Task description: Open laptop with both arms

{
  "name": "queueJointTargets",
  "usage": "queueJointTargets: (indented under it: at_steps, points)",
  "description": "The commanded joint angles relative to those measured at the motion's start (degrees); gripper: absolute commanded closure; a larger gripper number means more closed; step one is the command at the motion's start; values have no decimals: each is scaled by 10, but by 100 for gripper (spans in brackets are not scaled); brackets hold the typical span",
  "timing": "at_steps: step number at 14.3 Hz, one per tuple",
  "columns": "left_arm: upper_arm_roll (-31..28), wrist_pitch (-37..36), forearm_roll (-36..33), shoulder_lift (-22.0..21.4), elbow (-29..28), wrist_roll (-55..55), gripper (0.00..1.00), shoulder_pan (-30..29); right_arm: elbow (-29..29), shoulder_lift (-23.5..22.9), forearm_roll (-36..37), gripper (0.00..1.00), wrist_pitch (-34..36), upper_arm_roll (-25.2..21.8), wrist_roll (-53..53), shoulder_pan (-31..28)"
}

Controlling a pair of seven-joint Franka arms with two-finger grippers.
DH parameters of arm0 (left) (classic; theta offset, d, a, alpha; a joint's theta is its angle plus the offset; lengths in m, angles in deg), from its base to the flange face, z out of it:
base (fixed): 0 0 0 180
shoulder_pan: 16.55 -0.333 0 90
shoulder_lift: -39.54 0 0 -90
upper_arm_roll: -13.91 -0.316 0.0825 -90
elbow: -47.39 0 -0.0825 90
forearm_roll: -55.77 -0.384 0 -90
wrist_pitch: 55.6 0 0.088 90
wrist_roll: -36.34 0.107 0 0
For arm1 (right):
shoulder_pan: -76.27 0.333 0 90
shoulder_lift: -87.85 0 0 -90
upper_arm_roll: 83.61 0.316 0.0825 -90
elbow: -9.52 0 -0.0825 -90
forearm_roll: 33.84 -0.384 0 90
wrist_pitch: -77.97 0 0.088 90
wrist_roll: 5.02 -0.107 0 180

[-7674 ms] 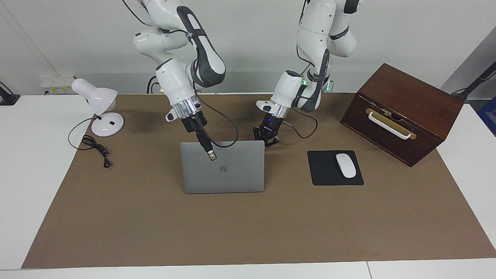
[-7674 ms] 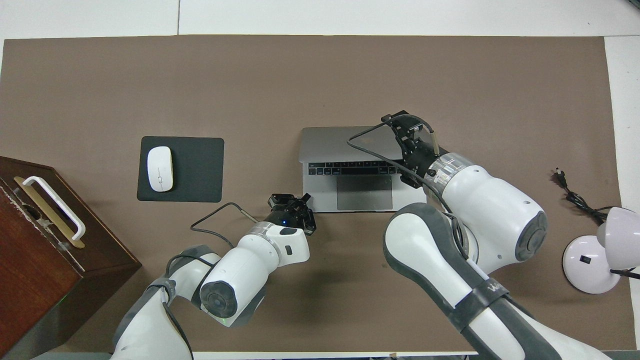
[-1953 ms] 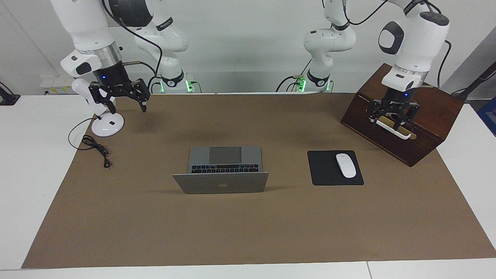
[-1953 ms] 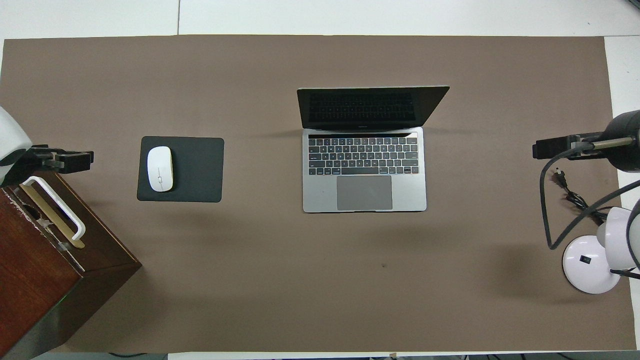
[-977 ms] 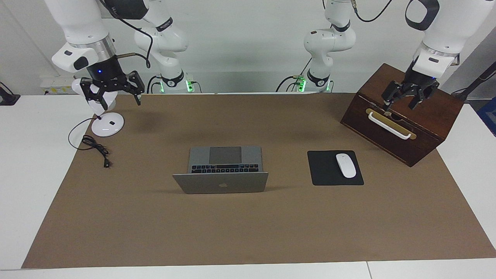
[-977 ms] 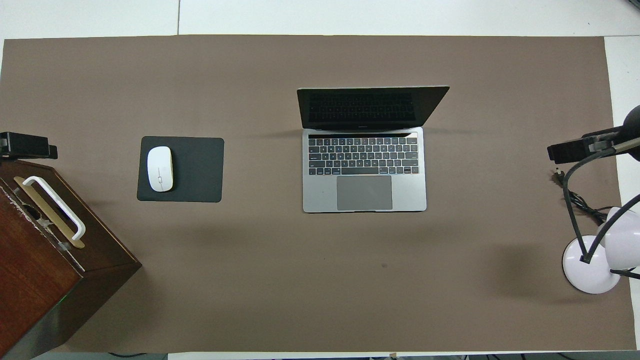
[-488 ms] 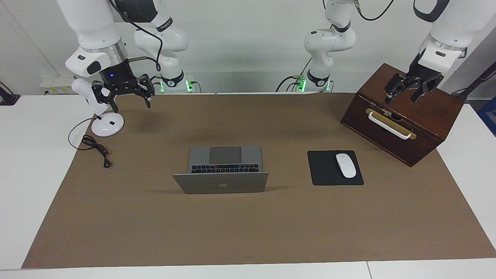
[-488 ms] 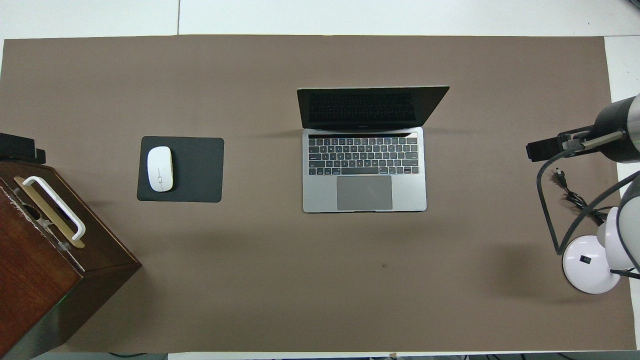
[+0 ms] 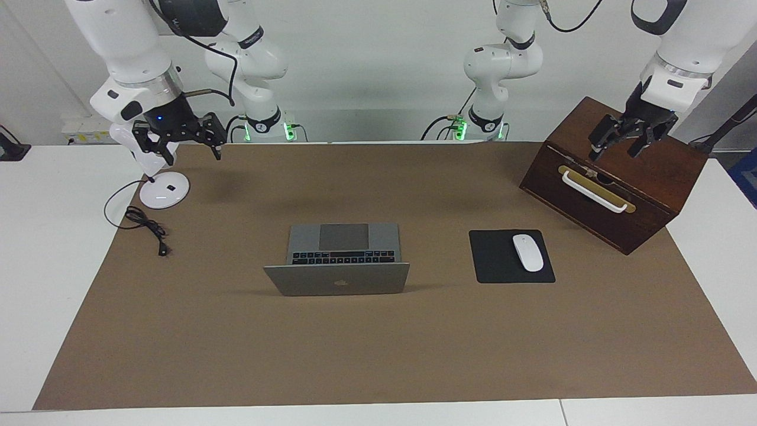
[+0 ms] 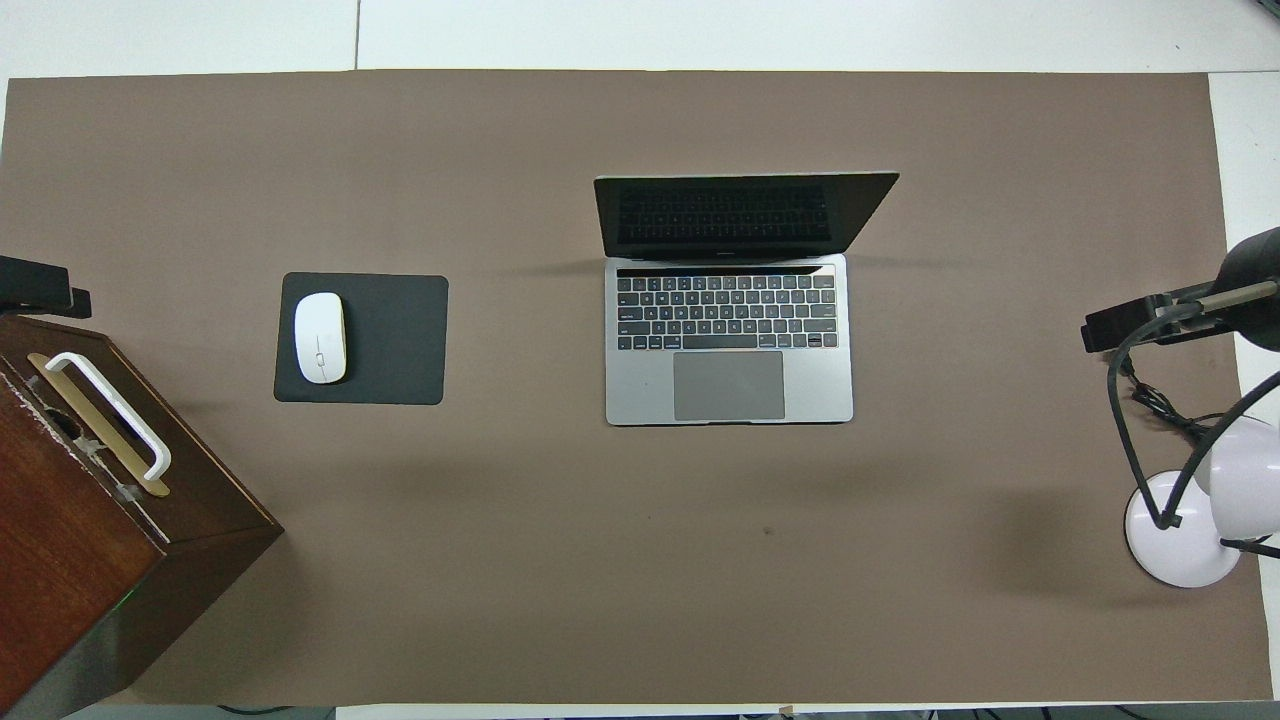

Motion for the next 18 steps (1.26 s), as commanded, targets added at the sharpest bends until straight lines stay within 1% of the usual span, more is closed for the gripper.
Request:
queueJointTargets:
  at_steps: [1, 18]
  points:
    - [6, 6, -12, 10, 14, -8, 0, -6, -7, 0, 4, 0, 18, 5, -26, -5]
    - [6, 14, -12, 10, 13, -8, 0, -5, -5, 2, 4, 0, 18, 5, -58, -5]
